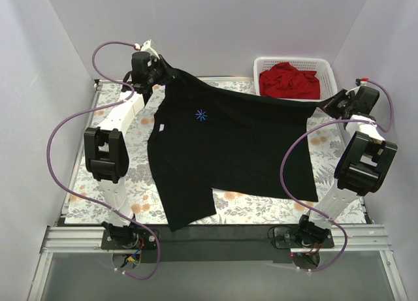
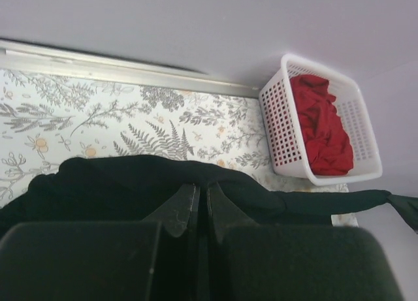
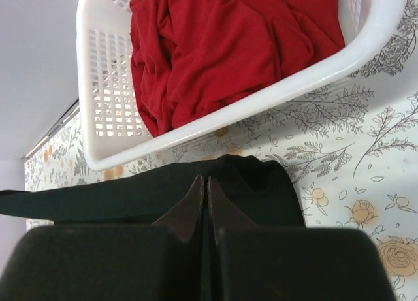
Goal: Fold and stack the t-shirts
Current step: Fold the tshirt
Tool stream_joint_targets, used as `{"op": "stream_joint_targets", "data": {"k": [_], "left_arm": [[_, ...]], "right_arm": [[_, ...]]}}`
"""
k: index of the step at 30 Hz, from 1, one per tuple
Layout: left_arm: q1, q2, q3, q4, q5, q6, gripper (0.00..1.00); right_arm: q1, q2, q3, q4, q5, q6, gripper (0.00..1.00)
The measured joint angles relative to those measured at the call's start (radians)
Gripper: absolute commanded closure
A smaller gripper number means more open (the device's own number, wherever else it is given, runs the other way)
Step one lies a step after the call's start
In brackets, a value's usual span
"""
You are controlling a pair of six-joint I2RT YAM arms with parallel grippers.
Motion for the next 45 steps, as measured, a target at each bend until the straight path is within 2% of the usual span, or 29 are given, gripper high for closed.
{"op": "stream_joint_targets", "data": {"k": [6, 10, 15, 22, 37, 45], "left_arm": [[0.000, -0.111, -0.143, 0.130, -0.013, 0.027, 1.00], [0.006, -0.115, -0.148, 0.163, -0.020, 0.031, 1.00], [0.041, -0.010, -0.081, 0.119, 0.011, -0.013, 1.00], [0.073, 0.079, -0.080, -0.006, 0.051, -0.059, 1.00], [0.092, 0.073, -0.080, -0.090, 0.155, -0.136, 0.99], [0.093, -0.068, -0.196, -0.143, 0.158, -0.168, 0.98]], "right_arm": [[0.000, 0.000, 0.001, 0.013, 0.000, -0.005, 0.99], [0.000, 0.001, 0.001, 0.014, -0.003, -0.004, 0.99], [0.001, 0.005, 0.001, 0.016, -0.002, -0.004, 0.99], [0.007, 0.011, 0.001, 0.016, 0.029, -0.006, 0.99], [0.010, -0.025, 0.009, 0.011, 0.090, -0.038, 0.99], [0.010, -0.111, -0.034, 0.006, 0.103, -0.052, 0.99]]}}
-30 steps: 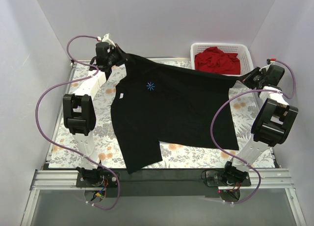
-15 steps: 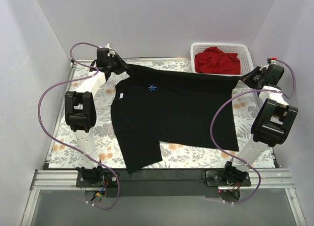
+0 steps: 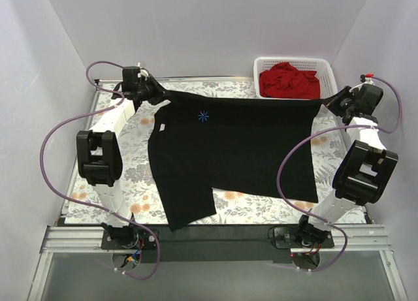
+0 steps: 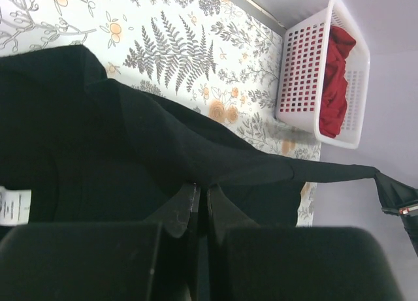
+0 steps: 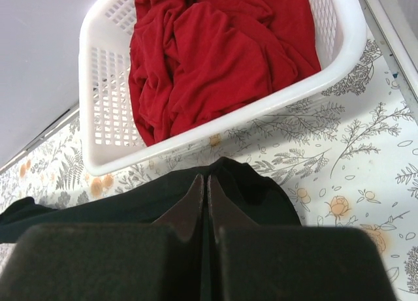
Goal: Fold and stack the t-shirts
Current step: Fold the tshirt
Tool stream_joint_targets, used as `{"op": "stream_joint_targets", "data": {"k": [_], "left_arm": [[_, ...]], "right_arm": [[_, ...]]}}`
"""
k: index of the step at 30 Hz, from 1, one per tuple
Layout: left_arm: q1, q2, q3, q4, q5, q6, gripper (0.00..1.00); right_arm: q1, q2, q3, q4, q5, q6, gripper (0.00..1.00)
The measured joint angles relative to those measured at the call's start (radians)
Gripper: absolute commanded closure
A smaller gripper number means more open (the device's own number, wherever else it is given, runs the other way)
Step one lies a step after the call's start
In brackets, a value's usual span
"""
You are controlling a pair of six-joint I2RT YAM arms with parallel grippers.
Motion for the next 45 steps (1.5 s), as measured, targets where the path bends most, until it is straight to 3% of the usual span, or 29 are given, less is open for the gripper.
{"op": "stream_joint_targets", "data": {"k": [19, 28, 35, 45], "left_arm": [[0.002, -0.283, -0.253, -0.126, -0.021, -0.056, 0.97], [0.007, -0.360, -0.459, -0.114, -0.041, -0.098, 0.97], [0.009, -0.401, -0.642, -0.079, -0.049, -0.129, 0.95], [0.011, -0.396, -0.772, 0.010, -0.037, -0.158, 0.94]], "right_arm": [[-0.018, -0.152, -0.156, -0.101, 0.041, -0.020, 0.99], [-0.024, -0.220, -0.311, -0.129, 0.071, -0.017, 0.98], [-0.027, -0.219, -0.408, -0.130, 0.101, -0.011, 0.98], [-0.027, -0.134, -0.431, -0.098, 0.105, -0.011, 0.98]]}}
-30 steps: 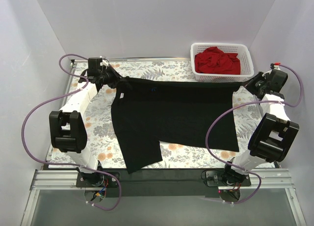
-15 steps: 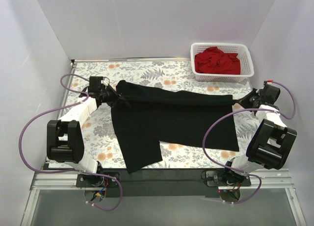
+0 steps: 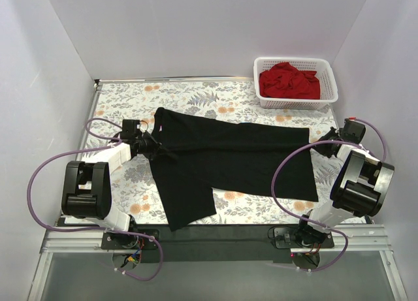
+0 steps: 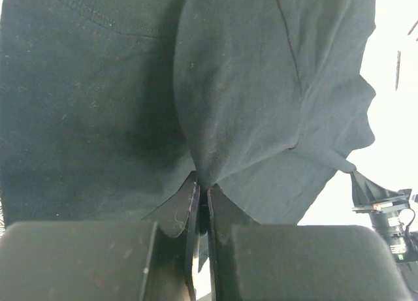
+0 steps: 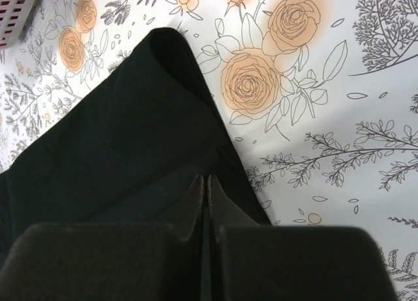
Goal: Fold and stack the t-shirts
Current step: Fold the tshirt
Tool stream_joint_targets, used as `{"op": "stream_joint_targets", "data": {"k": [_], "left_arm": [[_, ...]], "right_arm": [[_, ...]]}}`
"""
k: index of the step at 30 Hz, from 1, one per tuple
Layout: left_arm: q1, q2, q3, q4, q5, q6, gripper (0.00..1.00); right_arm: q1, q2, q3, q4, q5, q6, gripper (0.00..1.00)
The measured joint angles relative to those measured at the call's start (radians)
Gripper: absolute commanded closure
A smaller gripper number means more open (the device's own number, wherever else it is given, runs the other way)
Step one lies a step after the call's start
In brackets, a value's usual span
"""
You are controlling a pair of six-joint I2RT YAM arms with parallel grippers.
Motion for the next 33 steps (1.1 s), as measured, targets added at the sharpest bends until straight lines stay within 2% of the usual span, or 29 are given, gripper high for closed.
{"op": "stream_joint_targets", "data": {"k": [4, 7, 15, 22, 26, 33], "left_arm": [[0.000, 0.001, 0.007, 0.012, 0.006, -0.006, 0.94], [0.000, 0.031, 0.077, 0.000, 0.008, -0.010, 0.94], [-0.001, 0.254, 0.510, 0.034, 0.014, 0.000, 0.94], [-0.002, 0.451, 0.766, 0.055, 0.028, 0.044, 0.94], [-0.001, 0.512, 0.813, 0.054, 0.033, 0.060, 0.93], [-0.001, 0.506, 0.789, 0.058, 0.052, 0.060, 0.93]], "right_arm": [[0.000, 0.000, -0.001, 0.009, -0.005, 0.004, 0.97], [0.000, 0.003, 0.022, 0.003, -0.010, 0.015, 0.97], [0.005, 0.108, 0.318, 0.025, -0.073, 0.032, 0.97], [0.032, 0.243, 0.481, 0.061, -0.127, 0.025, 0.97], [0.041, 0.298, 0.510, 0.066, -0.140, 0.013, 0.98], [0.045, 0.302, 0.510, 0.069, -0.139, 0.006, 0.98]]}}
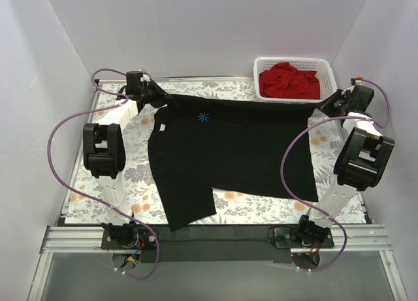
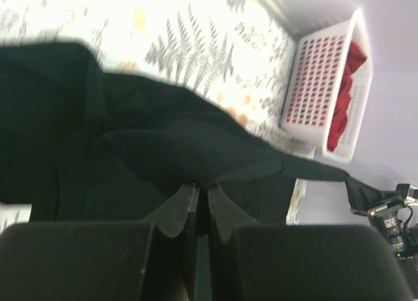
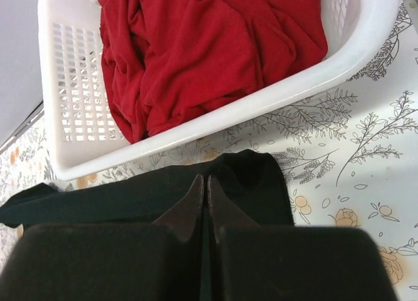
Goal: Fold and stack the t-shirts
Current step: Fold the tshirt
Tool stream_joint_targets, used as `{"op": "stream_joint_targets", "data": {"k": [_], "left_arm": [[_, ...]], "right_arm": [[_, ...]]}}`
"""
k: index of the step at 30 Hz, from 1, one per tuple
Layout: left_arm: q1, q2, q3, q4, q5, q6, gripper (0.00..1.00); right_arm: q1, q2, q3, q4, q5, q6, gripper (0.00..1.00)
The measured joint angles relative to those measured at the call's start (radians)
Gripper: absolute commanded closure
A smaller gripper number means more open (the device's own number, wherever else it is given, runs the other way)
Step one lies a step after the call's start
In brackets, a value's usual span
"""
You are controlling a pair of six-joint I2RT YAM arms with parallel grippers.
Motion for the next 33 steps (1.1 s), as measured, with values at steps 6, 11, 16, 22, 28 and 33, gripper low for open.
{"op": "stream_joint_targets", "data": {"k": [6, 11, 16, 22, 28, 33], "left_arm": [[0.001, -0.104, -0.174, -0.008, 0.015, -0.014, 0.92], [0.002, -0.193, -0.279, -0.011, 0.027, -0.014, 0.92], [0.002, -0.238, -0.372, -0.003, 0.048, -0.010, 0.92], [0.002, -0.264, -0.496, -0.001, 0.048, -0.016, 0.92], [0.002, -0.266, -0.550, 0.007, 0.056, -0.019, 0.91], [0.002, -0.266, -0.595, 0.008, 0.053, -0.018, 0.87]], "right_arm": [[0.000, -0.087, -0.079, -0.007, 0.019, -0.018, 0.97], [0.000, -0.145, -0.145, -0.012, 0.042, -0.019, 0.98], [-0.001, -0.147, -0.210, -0.018, 0.072, -0.017, 0.98], [-0.013, -0.171, -0.291, -0.030, 0.106, -0.016, 0.97], [-0.017, -0.177, -0.307, -0.034, 0.113, -0.014, 0.95], [-0.017, -0.162, -0.311, -0.034, 0.121, -0.016, 0.83]]}}
